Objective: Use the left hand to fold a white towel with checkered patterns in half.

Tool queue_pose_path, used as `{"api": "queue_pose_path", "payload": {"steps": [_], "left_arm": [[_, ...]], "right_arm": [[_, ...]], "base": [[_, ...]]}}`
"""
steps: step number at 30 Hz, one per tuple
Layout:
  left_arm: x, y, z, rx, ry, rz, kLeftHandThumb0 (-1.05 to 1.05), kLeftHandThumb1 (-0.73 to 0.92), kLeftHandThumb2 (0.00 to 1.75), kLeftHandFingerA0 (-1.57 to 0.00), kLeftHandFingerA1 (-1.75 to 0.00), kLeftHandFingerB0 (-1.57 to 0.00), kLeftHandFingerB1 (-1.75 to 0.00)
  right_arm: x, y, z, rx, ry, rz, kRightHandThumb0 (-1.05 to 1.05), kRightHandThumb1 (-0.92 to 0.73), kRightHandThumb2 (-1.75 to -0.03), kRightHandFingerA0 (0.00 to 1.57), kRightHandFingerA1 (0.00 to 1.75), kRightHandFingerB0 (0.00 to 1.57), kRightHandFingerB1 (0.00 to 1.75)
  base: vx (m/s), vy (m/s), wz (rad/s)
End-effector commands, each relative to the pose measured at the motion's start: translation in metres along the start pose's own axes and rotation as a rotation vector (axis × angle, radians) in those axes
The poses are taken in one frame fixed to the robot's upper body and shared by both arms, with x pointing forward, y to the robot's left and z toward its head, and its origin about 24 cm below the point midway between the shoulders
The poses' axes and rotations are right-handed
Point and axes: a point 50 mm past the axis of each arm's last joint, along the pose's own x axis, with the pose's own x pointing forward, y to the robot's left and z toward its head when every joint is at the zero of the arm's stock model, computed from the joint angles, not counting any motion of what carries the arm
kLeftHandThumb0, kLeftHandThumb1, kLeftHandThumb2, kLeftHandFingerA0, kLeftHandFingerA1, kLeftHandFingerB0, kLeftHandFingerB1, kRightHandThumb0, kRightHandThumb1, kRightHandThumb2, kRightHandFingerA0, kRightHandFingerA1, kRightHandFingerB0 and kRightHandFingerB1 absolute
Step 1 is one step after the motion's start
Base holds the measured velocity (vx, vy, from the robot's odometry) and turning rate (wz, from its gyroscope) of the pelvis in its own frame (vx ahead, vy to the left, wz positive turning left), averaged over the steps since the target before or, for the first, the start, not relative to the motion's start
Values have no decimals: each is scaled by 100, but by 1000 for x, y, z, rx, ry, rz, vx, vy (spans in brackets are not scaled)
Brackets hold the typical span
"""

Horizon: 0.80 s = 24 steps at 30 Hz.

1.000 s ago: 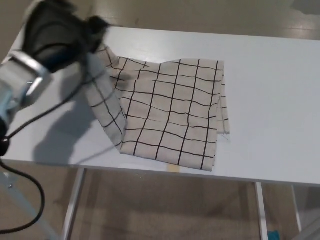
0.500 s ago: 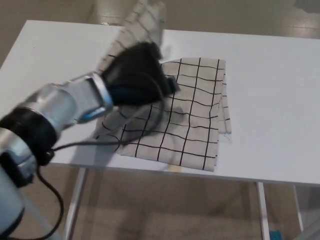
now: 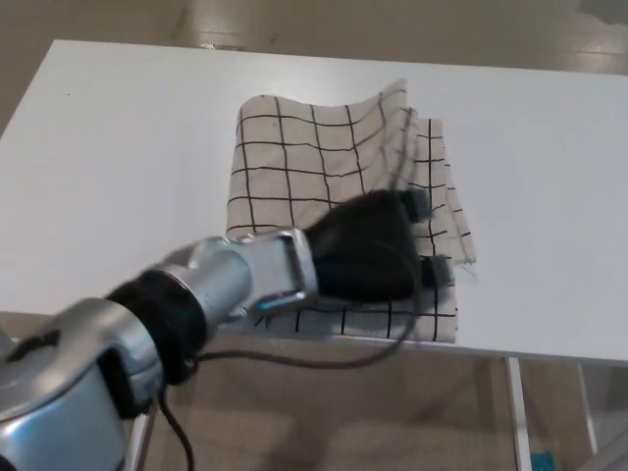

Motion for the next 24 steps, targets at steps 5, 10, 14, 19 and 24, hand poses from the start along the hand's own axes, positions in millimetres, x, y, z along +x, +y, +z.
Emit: {"api": "queue_pose_path", "payload": {"steps": [5, 10, 14, 19, 24], "left_arm": [[31, 4, 41, -136, 11, -257, -95, 58, 59, 0, 0, 0, -1], [37, 20, 28, -196, 53, -275, -96, 60, 60, 0, 0, 0, 0], [32, 45, 10, -263, 82, -188, -94, 61, 60, 0, 0, 0, 0], [17, 84, -12, -355, 94, -10, -97, 58, 65, 0, 0, 0, -1], [1, 125, -36, -367, 126, 155, -99, 57, 66, 0, 0, 0, -6]], "right_arm": [[-3, 1, -6, -25, 57, 10, -51, -82, -65, 22, 34, 32, 32], [0, 7, -4, -23, 51, 26, -59, -67, -91, 15, 44, 22, 44], [2, 5, -4, -64, 49, 40, -60, -68, -92, 15, 43, 21, 44], [-1, 7, -7, -63, 60, 36, -60, -68, -92, 15, 43, 22, 45], [-5, 6, -10, -56, 75, 51, -61, -68, -93, 15, 43, 22, 45]], "base": [[0, 0, 0], [0, 0, 0], [0, 0, 0], [0, 0, 0], [0, 0, 0]]}}
